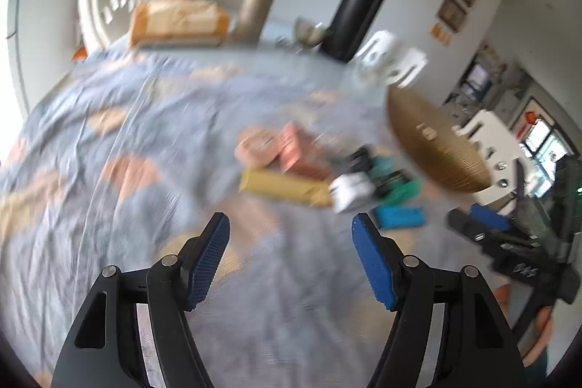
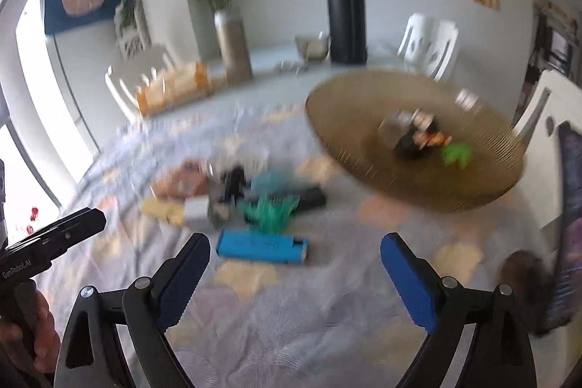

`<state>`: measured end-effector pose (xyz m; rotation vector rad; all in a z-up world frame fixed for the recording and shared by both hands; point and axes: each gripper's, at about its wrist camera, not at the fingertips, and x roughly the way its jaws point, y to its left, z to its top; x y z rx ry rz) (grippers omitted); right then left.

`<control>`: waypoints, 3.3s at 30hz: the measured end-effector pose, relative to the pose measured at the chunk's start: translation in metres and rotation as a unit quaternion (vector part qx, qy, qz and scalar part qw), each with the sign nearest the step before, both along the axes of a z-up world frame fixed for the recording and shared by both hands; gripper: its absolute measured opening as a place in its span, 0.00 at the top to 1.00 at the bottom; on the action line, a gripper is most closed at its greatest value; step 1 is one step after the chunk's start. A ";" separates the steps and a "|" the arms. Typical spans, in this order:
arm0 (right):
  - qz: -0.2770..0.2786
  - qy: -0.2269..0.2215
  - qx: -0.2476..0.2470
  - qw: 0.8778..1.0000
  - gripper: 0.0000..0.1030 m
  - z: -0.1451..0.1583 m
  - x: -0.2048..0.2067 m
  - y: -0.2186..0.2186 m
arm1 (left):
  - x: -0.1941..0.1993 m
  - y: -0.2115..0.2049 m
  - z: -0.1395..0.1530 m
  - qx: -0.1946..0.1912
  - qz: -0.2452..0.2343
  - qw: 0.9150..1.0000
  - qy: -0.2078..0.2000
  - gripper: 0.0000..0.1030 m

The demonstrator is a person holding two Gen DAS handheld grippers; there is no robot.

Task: Organize rigid objects
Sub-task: 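Move both open grippers back over the remaining items on the cloth, then grasp the yellow rectangular block with the left gripper, then grasp the blue lighter with the right gripper while the left holds the yellow block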

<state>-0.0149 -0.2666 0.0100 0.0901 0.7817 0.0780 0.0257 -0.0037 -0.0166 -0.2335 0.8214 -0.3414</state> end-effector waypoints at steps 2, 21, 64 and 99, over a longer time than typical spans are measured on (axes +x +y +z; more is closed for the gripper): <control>0.003 -0.002 -0.003 1.000 0.08 -0.009 0.002 0.002 | 0.005 0.001 -0.002 -0.011 -0.001 1.000 0.019 0.34; -0.031 0.037 -0.008 0.999 0.08 -0.025 0.012 -0.007 | 0.044 -0.065 -0.012 0.138 -0.015 0.989 0.058 0.34; 0.204 0.095 -0.045 0.973 0.30 -0.039 0.028 0.061 | 0.038 -0.016 -0.009 0.146 0.008 0.988 0.044 0.78; 0.079 0.073 -0.034 0.994 0.77 -0.024 -0.018 0.030 | -0.010 -0.013 0.007 0.099 0.023 0.994 -0.040 0.83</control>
